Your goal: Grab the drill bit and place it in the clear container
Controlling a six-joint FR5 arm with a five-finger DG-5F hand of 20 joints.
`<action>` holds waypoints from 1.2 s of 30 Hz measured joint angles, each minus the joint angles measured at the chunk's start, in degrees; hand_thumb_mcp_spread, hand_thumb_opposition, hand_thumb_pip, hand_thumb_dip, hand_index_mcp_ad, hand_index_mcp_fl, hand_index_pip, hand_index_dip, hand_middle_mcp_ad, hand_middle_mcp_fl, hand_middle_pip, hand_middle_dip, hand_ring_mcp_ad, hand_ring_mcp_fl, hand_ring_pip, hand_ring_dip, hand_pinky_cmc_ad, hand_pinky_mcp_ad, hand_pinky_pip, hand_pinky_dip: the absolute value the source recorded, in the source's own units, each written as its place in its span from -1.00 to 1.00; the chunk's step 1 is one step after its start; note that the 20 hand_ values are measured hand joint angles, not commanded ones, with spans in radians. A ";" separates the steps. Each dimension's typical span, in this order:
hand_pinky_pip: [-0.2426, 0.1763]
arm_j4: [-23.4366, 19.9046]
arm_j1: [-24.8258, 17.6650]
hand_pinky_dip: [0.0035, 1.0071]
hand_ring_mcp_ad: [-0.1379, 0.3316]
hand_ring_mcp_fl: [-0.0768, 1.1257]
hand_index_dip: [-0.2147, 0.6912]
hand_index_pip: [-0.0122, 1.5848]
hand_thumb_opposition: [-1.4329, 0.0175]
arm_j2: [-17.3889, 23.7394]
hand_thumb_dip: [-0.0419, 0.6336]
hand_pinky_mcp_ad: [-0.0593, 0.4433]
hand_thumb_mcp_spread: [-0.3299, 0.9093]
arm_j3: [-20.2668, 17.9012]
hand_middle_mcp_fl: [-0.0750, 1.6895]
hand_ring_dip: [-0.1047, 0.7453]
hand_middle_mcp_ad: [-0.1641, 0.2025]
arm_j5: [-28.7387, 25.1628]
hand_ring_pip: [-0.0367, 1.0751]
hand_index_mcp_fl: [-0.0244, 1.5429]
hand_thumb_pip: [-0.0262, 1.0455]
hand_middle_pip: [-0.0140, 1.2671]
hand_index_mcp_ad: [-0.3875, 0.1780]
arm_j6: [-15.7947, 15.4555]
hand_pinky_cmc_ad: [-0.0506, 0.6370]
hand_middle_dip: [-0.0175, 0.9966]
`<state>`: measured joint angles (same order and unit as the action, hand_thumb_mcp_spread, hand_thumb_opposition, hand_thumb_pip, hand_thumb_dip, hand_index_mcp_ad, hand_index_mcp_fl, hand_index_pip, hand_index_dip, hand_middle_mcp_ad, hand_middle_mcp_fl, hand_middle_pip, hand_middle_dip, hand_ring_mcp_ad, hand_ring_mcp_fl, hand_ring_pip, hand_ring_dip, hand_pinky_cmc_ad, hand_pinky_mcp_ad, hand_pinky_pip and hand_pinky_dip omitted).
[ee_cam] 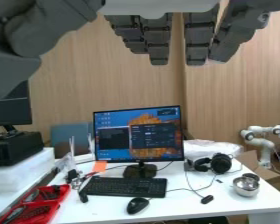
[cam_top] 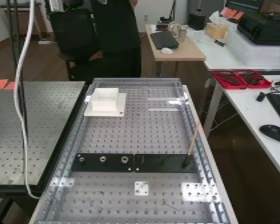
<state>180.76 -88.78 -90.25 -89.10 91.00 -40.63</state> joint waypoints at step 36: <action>-0.54 -1.09 0.07 -0.43 0.67 -0.74 -0.77 -0.88 0.16 -0.27 -0.83 0.04 -0.22 -1.14 -0.90 -0.77 0.65 -1.33 -0.80 -0.95 -0.75 -0.74 0.85 -0.96 -0.16 -0.94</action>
<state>179.66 -88.71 -90.51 -90.24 89.67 -41.59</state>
